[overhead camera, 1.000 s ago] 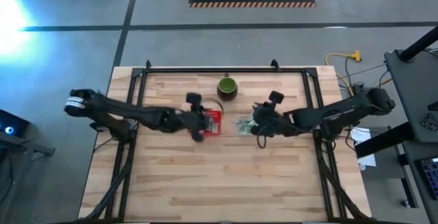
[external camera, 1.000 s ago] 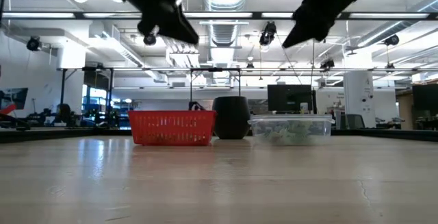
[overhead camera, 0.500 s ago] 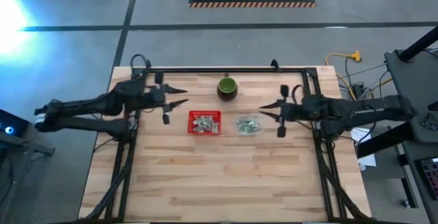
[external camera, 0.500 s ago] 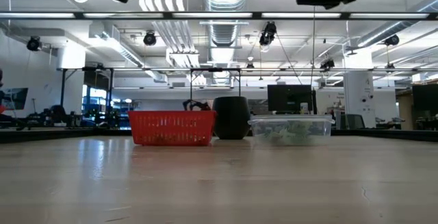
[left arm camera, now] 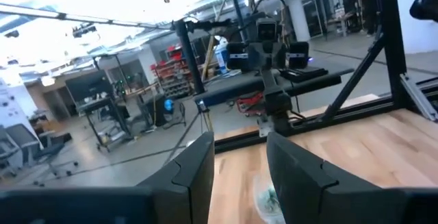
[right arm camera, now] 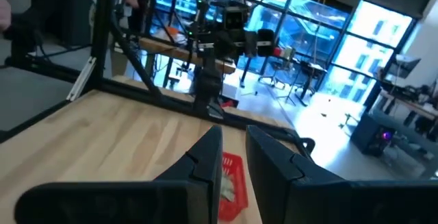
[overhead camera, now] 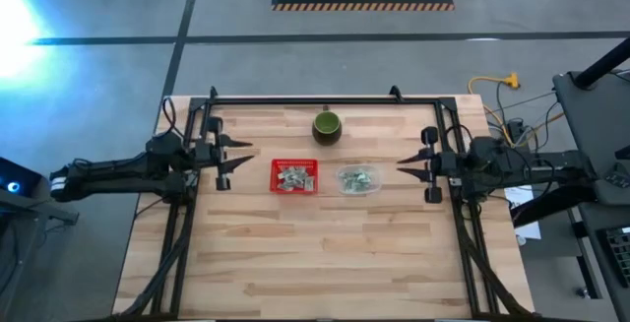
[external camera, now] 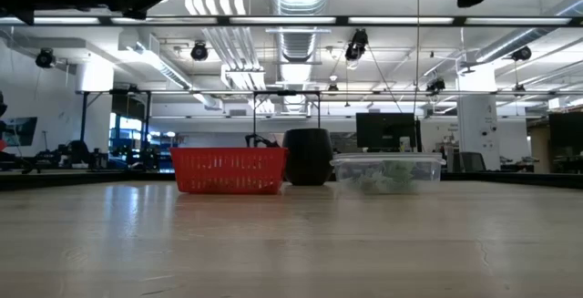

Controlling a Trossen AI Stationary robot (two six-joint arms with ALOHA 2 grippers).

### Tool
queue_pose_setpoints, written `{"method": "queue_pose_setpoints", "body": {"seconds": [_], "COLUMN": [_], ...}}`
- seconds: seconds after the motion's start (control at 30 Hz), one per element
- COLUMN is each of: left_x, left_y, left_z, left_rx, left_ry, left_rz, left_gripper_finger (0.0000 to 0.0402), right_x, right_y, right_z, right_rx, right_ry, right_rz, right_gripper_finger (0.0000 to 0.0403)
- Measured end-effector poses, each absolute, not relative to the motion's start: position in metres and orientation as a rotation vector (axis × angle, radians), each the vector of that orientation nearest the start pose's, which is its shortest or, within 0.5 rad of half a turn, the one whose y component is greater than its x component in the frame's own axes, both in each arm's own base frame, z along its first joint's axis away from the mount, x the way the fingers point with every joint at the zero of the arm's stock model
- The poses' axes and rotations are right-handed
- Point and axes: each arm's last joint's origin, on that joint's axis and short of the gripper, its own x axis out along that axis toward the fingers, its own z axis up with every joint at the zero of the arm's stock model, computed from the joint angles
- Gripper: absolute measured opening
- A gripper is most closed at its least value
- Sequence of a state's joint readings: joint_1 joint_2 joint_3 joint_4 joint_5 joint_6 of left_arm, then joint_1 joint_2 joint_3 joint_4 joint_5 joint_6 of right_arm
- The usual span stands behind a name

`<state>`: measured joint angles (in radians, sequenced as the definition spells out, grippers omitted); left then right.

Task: Pick and place items into bin
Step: Return to Home Position

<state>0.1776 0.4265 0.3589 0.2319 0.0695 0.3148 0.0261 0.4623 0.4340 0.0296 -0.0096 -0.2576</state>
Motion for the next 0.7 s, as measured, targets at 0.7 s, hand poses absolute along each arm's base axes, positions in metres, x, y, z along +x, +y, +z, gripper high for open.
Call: {"method": "queue_pose_setpoints", "body": {"seconds": [0.7], "left_x": [0.098], "left_y": [0.016], "left_z": [0.222], "left_rx": [0.285], "left_ry": [-0.165], "left_rz": [0.162], "left_gripper_finger": [0.0118], "right_x": [0.112], "right_y": [0.003], "right_z": [0.238], "right_rx": [-0.168], "right_ry": [0.001], "right_rz": [0.043], "right_gripper_finger": [0.0057]}}
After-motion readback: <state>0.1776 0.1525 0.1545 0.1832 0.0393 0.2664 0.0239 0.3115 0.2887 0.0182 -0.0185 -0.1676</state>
